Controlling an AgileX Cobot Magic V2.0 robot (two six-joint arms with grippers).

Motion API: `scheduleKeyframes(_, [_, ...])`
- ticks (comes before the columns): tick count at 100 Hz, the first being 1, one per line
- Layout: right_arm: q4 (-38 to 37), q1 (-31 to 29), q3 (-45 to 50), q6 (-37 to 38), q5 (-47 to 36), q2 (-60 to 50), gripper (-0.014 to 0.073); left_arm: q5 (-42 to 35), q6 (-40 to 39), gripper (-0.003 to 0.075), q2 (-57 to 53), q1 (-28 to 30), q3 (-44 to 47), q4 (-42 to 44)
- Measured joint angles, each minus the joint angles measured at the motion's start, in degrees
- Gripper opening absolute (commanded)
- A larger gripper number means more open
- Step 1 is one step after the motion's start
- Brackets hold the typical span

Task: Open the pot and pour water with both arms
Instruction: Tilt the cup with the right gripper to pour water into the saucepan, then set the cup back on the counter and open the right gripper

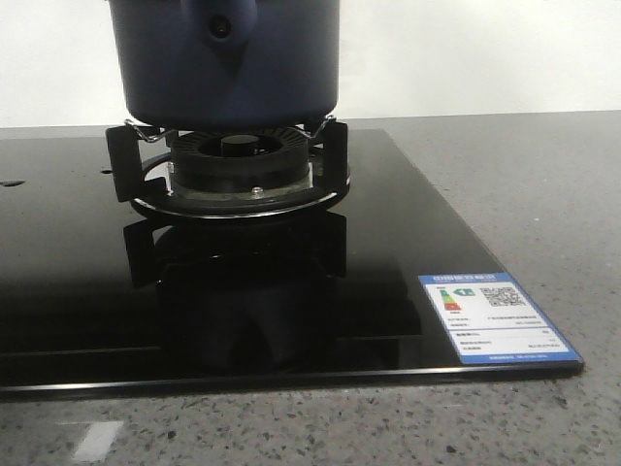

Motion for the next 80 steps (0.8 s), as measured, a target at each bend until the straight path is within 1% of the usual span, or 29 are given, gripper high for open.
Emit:
scheduleKeyframes(8, [9.92,-0.37,0.0,0.2,-6.38,-1.59,0.0351,0.0,0.0,0.0319,0.0,0.0,0.0,0.08])
scheduleKeyframes(15, [17.56,-1.54,0.0,0.25,-9.55,-3.61,0.0351,0.0,0.0,0.0319,0.0,0.0,0.0,0.13])
scheduleKeyframes(23, [24.19,-3.49,0.96,0.39,-10.37,-6.87,0.0351,0.0,0.0,0.0319,0.0,0.0,0.0,0.22])
scheduleKeyframes(33, [29.18,-6.93,4.66,0.62,-9.12,-11.64,0.0351,0.0,0.0,0.0318,0.0,0.0,0.0,0.58])
scheduleKeyframes(45, [32.08,-12.28,12.81,2.43,-2.6,-17.62,0.0351,0.0,-0.09,0.0318,0.0,0.0,0.0,0.61])
scheduleKeyframes(61, [32.7,-20.03,26.38,4.48,12.9,-23.71,0.0351,0.05,-0.09,0.0318,0.0,0.0,0.0,0.71])
scheduleKeyframes(64, [32.7,-20.95,28.59,4.59,16.19,-24.37,0.0351,0.05,-0.09,0.0318,0.0,0.0,0.0,0.71])
scheduleKeyframes(71, [32.7,-22.32,33.54,4.74,20.92,-25.26,0.0351,0.14,-0.09,0.0315,0.0,0.0,0.0,0.71])
scheduleKeyframes(80, [33.54,-22.71,38.46,4.83,23.76,-25.39,0.0351,0.48,-0.09,0.0315,0.0,0.0,0.0,0.71])
